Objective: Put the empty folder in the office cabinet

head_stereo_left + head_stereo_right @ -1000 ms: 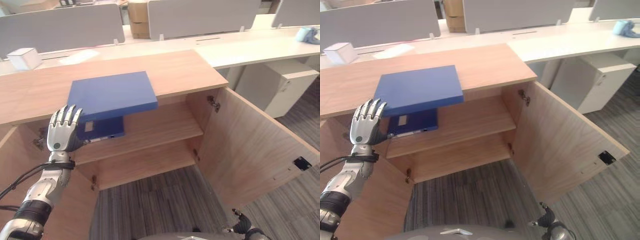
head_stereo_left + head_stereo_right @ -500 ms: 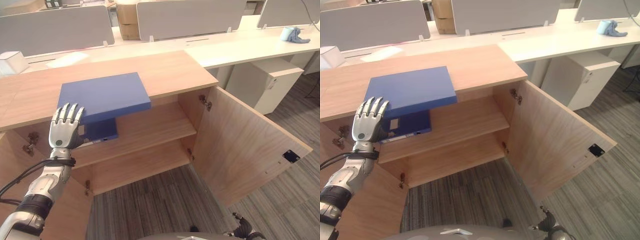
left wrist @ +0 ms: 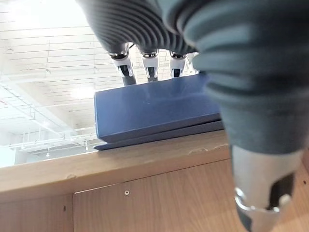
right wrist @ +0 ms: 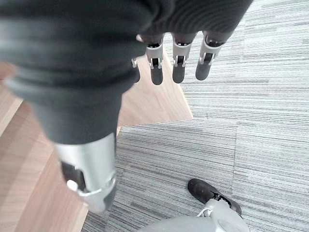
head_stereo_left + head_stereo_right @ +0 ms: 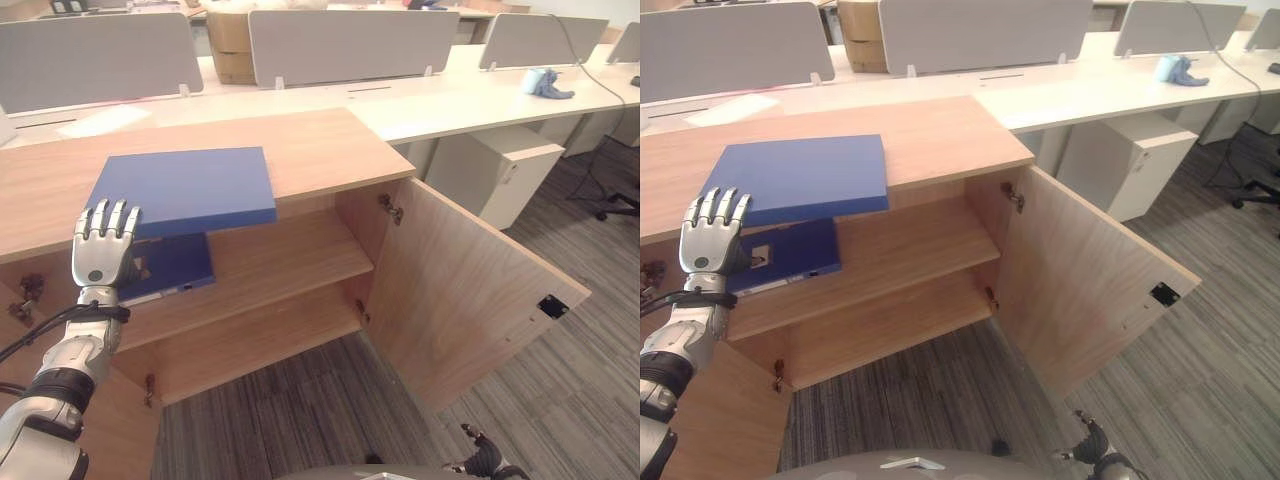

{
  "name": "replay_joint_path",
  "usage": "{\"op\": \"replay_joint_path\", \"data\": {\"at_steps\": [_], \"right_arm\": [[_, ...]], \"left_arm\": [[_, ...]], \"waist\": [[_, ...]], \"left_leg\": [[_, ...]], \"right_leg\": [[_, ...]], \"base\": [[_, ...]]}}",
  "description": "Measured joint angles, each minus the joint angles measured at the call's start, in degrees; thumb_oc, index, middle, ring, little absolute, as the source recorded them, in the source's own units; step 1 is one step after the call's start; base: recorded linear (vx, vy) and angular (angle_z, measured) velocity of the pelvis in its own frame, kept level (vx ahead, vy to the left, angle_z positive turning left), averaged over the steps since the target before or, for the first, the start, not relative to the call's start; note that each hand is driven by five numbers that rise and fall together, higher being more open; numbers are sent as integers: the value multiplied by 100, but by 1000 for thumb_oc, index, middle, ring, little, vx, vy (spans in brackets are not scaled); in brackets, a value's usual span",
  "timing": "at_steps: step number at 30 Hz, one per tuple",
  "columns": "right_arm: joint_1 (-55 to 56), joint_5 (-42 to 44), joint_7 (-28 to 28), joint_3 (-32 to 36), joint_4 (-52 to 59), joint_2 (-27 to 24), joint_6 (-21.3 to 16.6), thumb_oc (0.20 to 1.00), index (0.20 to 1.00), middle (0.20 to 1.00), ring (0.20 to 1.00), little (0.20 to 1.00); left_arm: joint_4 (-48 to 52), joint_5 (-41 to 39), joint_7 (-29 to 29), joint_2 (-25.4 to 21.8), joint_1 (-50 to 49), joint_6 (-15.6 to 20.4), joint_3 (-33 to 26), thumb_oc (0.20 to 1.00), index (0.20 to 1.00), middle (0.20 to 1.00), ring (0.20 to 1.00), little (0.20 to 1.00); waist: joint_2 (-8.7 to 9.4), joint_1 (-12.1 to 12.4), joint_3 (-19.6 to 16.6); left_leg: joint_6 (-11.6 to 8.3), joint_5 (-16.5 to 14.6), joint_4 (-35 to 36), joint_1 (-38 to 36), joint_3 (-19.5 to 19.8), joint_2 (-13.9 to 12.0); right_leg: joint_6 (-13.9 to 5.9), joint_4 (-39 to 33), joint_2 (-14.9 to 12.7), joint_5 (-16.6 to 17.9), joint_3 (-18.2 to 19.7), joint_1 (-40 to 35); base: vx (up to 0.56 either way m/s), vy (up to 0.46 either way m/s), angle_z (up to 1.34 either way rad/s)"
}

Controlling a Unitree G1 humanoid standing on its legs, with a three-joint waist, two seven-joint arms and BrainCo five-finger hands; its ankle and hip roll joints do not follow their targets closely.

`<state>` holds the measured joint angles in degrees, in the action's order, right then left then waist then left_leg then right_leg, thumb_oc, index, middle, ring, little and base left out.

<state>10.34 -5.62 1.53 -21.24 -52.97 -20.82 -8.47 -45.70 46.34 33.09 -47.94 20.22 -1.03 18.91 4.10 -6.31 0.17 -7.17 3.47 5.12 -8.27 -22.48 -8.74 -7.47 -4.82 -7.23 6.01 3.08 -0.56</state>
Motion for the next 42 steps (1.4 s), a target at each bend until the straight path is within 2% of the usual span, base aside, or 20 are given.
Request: {"op": "replay_joint_path", "data": {"at_steps": [1,3,4,5,6,7,16,22,24,27,33,37,39,42], "right_arm": [[48,1,-2,29,166,-66,-7,1000,1000,1000,1000,1000],[89,3,-22,75,159,-53,-6,1000,1000,1000,1000,1000],[176,2,-31,73,162,-36,-7,1000,1000,1000,1000,1000],[165,3,-35,71,172,-41,-5,1000,1000,1000,1000,1000],[165,4,-35,67,171,-45,-5,1000,1000,1000,1000,1000],[160,3,-35,61,174,-44,-5,1000,1000,1000,1000,1000],[116,2,-35,61,174,-49,-5,1000,1000,1000,1000,1000],[50,1,-40,69,175,-75,-5,1000,1000,1000,1000,1000],[57,1,-41,69,173,-134,-5,1000,1000,1000,1000,1000],[57,-1,-43,72,169,-173,-3,1000,1000,1000,1000,1000],[60,-3,-49,74,162,-172,-2,1000,1000,1000,1000,1000],[61,-6,-73,75,162,-166,5,1000,1000,1000,1000,1000],[87,-6,-85,87,155,-165,13,1000,1000,1000,1000,1000],[34,-7,-88,90,160,-150,12,1000,1000,1000,1000,1000]], "left_arm": [[145,3,-113,-337,36,-40,83,1000,1000,1000,1000,1000],[400,4,-170,-434,16,-77,80,1000,1000,1000,1000,1000],[846,21,-169,-579,29,-48,68,1000,1000,1000,1000,1000],[845,22,-111,-646,73,-39,65,1000,1000,1000,1000,1000],[643,13,-111,-647,174,-64,103,335,335,335,335,335],[472,13,-113,-646,250,-97,135,200,200,200,200,200],[418,7,-212,-532,247,-21,142,200,200,200,200,200],[275,9,-176,-453,249,5,155,200,200,200,200,200],[238,8,-232,-435,247,13,184,200,200,200,200,200],[273,7,-233,-425,247,34,184,200,200,200,200,200],[459,1,-229,-424,247,38,179,200,200,200,200,200],[1185,-132,-244,-475,229,88,90,200,200,200,200,200],[1964,-162,-216,-541,223,184,-151,200,200,200,200,200],[2234,-243,-103,-506,206,313,-340,200,200,200,200,200]], "waist": [[10,-74,-2],[27,-69,9],[114,-66,26],[98,-78,39],[101,-86,35],[107,-93,28],[99,-92,39],[-89,-105,14],[-208,-94,16],[-259,-89,-2],[-194,-60,-20],[-123,24,-55],[-65,66,-33],[-79,57,-29]], "left_leg": [[-1,-24,1,-21,-77,-1],[-16,-37,1,-19,-76,-2],[-33,-50,1,-9,-76,2],[-29,-47,1,-19,-88,5],[-22,-48,1,-35,-102,10],[-20,-50,1,-41,-104,13],[5,-27,-1,-62,-136,17],[4,-31,0,-131,-132,17],[3,-31,1,-118,-106,16],[-27,-49,1,-108,-78,8],[-27,-54,1,-108,-67,5],[-16,-41,1,-96,-40,4],[14,6,1,-50,10,12],[13,9,0,-62,63,20]], "right_leg": [[-12,-26,3,2,79,39],[-38,-31,1,-17,80,43],[-43,-25,6,-13,83,69],[-28,-9,4,5,97,69],[-24,-9,2,13,110,55],[-25,-13,-4,11,110,51],[-7,1,0,44,125,24],[-7,-10,-3,40,117,-44],[2,-24,-5,32,101,-44],[2,-29,0,31,82,-48],[-21,-36,-4,9,75,-42],[-12,-36,-12,15,47,-56],[6,-26,-23,32,-8,-54],[4,-14,-36,32,-55,-102]], "base": [[8,16,-15],[13,47,-7],[11,62,-1],[0,40,-4],[4,28,-5],[1,14,-3],[0,3,-1],[0,0,0],[-8,3,5],[-7,1,3],[0,0,0],[-7,-4,2],[-8,-7,13],[-7,-12,9]]}}
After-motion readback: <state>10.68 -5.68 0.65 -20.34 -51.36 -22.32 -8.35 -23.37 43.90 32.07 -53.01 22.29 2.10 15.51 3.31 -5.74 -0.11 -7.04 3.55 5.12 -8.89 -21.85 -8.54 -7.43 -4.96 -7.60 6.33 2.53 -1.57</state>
